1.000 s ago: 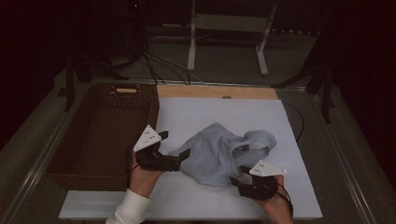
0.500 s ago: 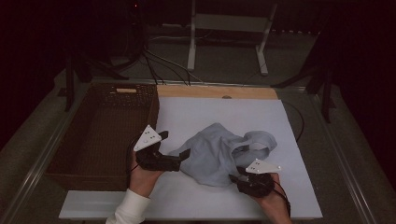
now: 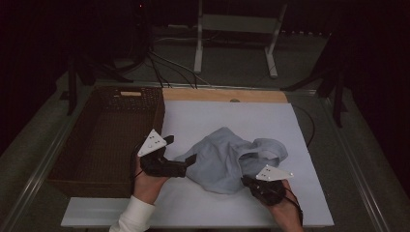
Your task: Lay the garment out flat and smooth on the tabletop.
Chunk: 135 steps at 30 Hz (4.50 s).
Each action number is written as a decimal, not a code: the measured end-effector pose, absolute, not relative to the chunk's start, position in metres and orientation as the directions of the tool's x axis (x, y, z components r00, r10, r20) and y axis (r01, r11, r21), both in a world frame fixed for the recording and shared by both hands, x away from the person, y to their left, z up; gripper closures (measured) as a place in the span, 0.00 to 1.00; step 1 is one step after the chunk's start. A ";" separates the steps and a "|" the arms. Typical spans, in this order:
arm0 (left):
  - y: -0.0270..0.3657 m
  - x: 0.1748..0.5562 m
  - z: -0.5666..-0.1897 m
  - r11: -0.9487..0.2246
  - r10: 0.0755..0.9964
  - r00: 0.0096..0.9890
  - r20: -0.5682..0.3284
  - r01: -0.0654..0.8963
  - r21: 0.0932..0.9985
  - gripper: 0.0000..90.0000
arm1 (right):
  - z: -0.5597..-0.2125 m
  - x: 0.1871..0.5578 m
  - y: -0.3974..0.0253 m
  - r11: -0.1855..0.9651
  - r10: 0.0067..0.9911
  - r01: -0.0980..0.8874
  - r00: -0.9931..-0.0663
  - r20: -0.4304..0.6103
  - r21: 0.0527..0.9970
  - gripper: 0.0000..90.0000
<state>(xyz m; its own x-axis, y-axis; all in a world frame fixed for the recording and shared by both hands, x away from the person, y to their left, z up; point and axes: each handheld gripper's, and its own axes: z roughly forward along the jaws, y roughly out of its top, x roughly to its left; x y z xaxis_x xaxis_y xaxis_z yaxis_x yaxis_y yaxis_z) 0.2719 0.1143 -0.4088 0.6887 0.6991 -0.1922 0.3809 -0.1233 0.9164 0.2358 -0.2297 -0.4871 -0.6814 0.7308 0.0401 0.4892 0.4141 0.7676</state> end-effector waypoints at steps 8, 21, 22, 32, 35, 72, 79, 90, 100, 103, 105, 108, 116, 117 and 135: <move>0.115 0.272 -0.408 -0.117 0.701 0.686 -0.194 0.379 0.918 0.01 | -0.472 0.230 -0.237 0.381 0.740 0.448 -0.672 0.024 0.809 0.98; 0.117 0.272 -0.407 -0.116 0.703 0.684 -0.194 0.379 0.918 0.01 | -0.446 0.229 -0.257 0.334 0.780 0.403 -0.626 -0.010 0.852 0.98; 0.117 0.272 -0.407 -0.116 0.703 0.684 -0.194 0.379 0.918 0.01 | -0.444 0.230 -0.258 0.335 0.783 0.399 -0.622 -0.017 0.854 0.98; 0.117 0.271 -0.406 -0.118 0.703 0.685 -0.192 0.378 0.918 0.01 | -0.426 0.240 -0.269 0.334 0.811 0.372 -0.582 -0.063 0.866 0.98; 0.117 0.271 -0.406 -0.117 0.703 0.685 -0.192 0.378 0.918 0.01 | -0.419 0.244 -0.272 0.338 0.818 0.363 -0.570 -0.080 0.868 0.98; 0.117 0.271 -0.406 -0.119 0.703 0.685 -0.191 0.377 0.919 0.01 | -0.419 0.268 -0.319 0.286 0.920 0.476 -0.379 -0.100 0.831 0.39; 0.118 0.271 -0.406 -0.116 0.704 0.684 -0.191 0.376 0.919 0.01 | -0.415 0.260 -0.310 0.246 0.916 0.466 -0.398 -0.047 0.850 0.24; 0.117 0.271 -0.406 -0.118 0.703 0.685 -0.189 0.375 0.919 0.01 | -0.414 0.242 -0.292 0.259 0.886 0.424 -0.463 -0.038 0.868 0.21; 0.117 0.270 -0.406 -0.119 0.702 0.687 -0.188 0.374 0.920 0.01 | -0.421 0.226 -0.272 0.274 0.845 0.404 -0.534 -0.018 0.873 0.20; 0.117 0.270 -0.406 -0.119 0.703 0.686 -0.188 0.374 0.920 0.01 | -0.425 0.222 -0.267 0.268 0.834 0.407 -0.552 0.002 0.873 0.20; 0.117 0.270 -0.406 -0.119 0.702 0.687 -0.188 0.373 0.920 0.01 | -0.428 0.220 -0.263 0.270 0.829 0.409 -0.560 0.006 0.872 0.19; 0.116 0.270 -0.406 -0.120 0.701 0.688 -0.188 0.374 0.920 0.01 | -0.433 0.218 -0.257 0.275 0.815 0.410 -0.579 0.015 0.869 0.19; 0.116 0.270 -0.406 -0.120 0.701 0.688 -0.188 0.373 0.920 0.01 | -0.447 0.212 -0.242 0.292 0.789 0.416 -0.614 0.029 0.861 0.19; 0.116 0.270 -0.406 -0.120 0.701 0.688 -0.188 0.373 0.920 0.01 | -0.449 0.211 -0.239 0.291 0.784 0.418 -0.619 0.036 0.861 0.19; 0.115 0.270 -0.407 -0.119 0.698 0.690 -0.191 0.375 0.919 0.01 | -0.481 0.211 -0.223 0.335 0.752 0.486 -0.654 0.082 0.807 0.20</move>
<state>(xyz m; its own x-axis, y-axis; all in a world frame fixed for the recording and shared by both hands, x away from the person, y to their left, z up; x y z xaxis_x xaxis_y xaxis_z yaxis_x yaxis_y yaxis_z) 0.2702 0.1151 -0.4066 0.6900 0.6983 -0.1906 0.3747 -0.1193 0.9194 0.2110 -0.2229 -0.4815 -0.6545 0.7516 0.0824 0.4862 0.3349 0.8071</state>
